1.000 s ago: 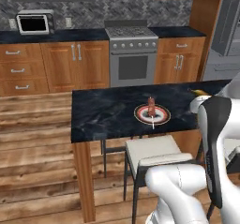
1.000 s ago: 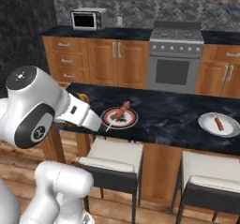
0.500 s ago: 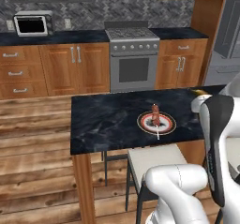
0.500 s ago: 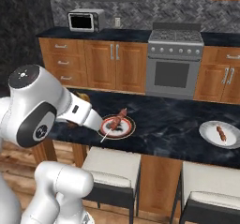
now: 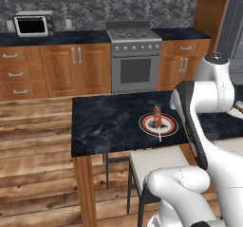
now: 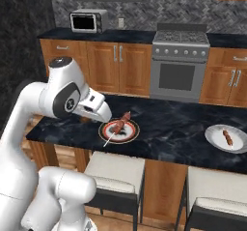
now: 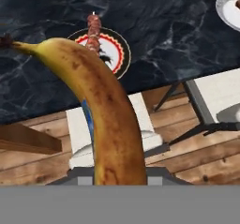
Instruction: Pick up each banana from the fridge and place one banana on each plate on the dining counter.
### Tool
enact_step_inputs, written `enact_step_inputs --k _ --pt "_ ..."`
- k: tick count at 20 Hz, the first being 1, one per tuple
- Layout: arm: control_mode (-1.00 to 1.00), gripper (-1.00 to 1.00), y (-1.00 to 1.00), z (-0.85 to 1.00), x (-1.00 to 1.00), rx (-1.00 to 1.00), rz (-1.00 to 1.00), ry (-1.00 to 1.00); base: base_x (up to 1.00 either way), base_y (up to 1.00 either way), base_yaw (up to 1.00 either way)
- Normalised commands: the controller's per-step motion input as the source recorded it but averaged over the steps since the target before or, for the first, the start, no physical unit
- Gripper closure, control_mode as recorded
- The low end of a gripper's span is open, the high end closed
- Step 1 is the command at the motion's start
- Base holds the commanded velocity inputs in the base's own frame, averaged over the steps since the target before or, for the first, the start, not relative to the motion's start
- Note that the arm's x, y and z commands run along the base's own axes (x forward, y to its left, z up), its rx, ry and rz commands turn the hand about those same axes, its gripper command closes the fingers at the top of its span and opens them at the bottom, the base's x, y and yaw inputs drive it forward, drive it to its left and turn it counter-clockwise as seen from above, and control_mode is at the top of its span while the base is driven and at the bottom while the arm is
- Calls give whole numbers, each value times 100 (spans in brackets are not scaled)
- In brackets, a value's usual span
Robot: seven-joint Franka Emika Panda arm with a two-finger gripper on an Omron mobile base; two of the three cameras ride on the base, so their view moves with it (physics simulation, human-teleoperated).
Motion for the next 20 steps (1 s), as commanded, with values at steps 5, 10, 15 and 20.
enact_step_inputs --k 5,10,15,20 --pt "-100 100 0 -35 81 6 0 22 0 0 0" --pt "-100 100 -6 -30 67 8 1 3 0 0 0" --pt "-100 100 -13 -61 62 6 8 2 0 0 0" --pt "-100 100 -11 -65 48 1 5 0 0 0 0"
